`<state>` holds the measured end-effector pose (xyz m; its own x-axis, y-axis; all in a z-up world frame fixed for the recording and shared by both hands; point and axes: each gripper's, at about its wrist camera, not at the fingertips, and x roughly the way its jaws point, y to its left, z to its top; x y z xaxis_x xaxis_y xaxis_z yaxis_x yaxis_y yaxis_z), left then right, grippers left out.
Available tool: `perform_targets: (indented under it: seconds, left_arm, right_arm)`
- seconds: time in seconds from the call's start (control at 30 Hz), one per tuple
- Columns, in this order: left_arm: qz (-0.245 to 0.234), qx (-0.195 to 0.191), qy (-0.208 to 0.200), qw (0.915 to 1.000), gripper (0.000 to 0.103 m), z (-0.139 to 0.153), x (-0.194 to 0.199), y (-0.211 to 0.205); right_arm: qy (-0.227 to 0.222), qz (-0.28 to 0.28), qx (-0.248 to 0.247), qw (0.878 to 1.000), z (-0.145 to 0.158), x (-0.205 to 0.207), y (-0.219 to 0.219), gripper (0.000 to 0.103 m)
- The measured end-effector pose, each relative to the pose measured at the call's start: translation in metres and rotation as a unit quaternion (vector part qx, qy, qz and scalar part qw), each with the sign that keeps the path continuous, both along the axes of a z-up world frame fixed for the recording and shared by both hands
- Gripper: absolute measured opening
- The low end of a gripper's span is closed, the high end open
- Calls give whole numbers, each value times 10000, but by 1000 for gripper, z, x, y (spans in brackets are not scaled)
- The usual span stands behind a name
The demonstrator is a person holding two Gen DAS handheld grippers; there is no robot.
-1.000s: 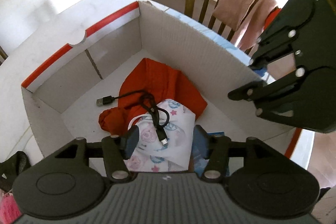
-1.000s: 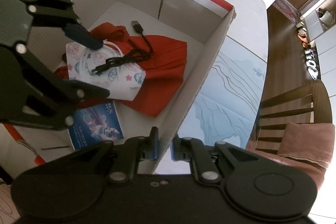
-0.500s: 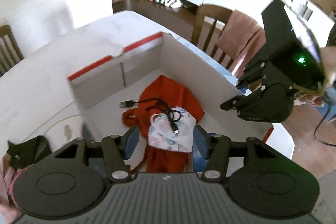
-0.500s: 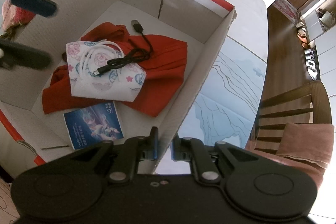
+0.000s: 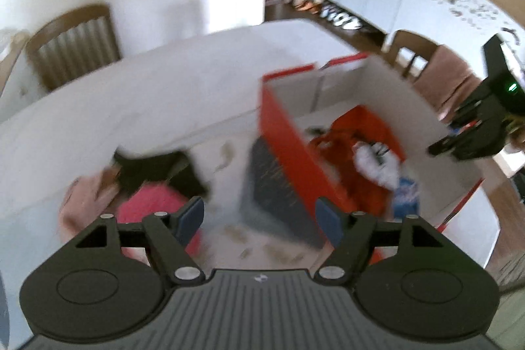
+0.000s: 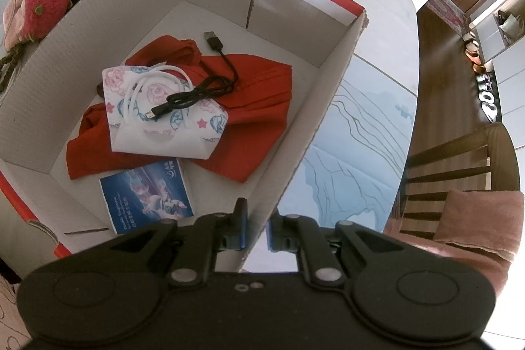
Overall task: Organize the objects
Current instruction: 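Move the left gripper back toward the brown braided cord on the table, then close the left gripper on the brown braided cord and lift it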
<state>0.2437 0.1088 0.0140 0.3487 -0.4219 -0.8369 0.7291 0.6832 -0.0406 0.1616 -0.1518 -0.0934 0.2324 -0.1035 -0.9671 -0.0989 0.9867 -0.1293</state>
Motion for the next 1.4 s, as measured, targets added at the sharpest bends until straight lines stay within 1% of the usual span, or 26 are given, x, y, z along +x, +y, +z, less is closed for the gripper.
perform_targets:
  seconds: [0.1,0.27,0.33,0.47,0.57,0.8,0.97,1.03,1.07,1.13,1.2,1.4]
  left_arm:
    - [324,151,127,9993,74,-17,0,23]
    - [823,309,410,9953,74,-47,-3,56]
    - [892,380,506,9940,74,-59,-5,62]
    - [1004,568,553,9918,74,-80,-7,70]
    - [1193,633,585,9891,74,-91,-5,78]
    - [1500,709,717,9835,73,-107,0,94]
    - [1619,611,793,9817,59,-109,2,102]
    - [1662,614,778,9811,49,-109,4,104]
    - [1686,624,779,9806,46,-109,5,105]
    - [1724,650,791,9797,36,-112,7,106]
    - [1773,685,833,9782,33,-116,11,107]
    - [1712,837,837,9781,33,-124,16,102]
  right_arm:
    - [5,1,-7,10000,0,0,0,10]
    - [24,9,-41,10000,0,1,1,10]
    - [33,10,-58,10000,-1,1,1,10]
    - [44,19,-91,9999,-1,1,3,10]
    - [42,11,-95,9999,-1,0,3,11]
    - [43,3,-94,9999,-1,0,2,11]
    - [43,7,-98,9999,-1,0,3,11]
    - [44,11,-101,9999,-1,0,3,11]
    - [42,12,-101,9999,-1,0,3,11]
    - [42,22,-107,9999,-1,0,3,11]
    - [43,29,-109,9999,-1,0,3,11]
    - [42,30,-115,9999,-1,0,3,11]
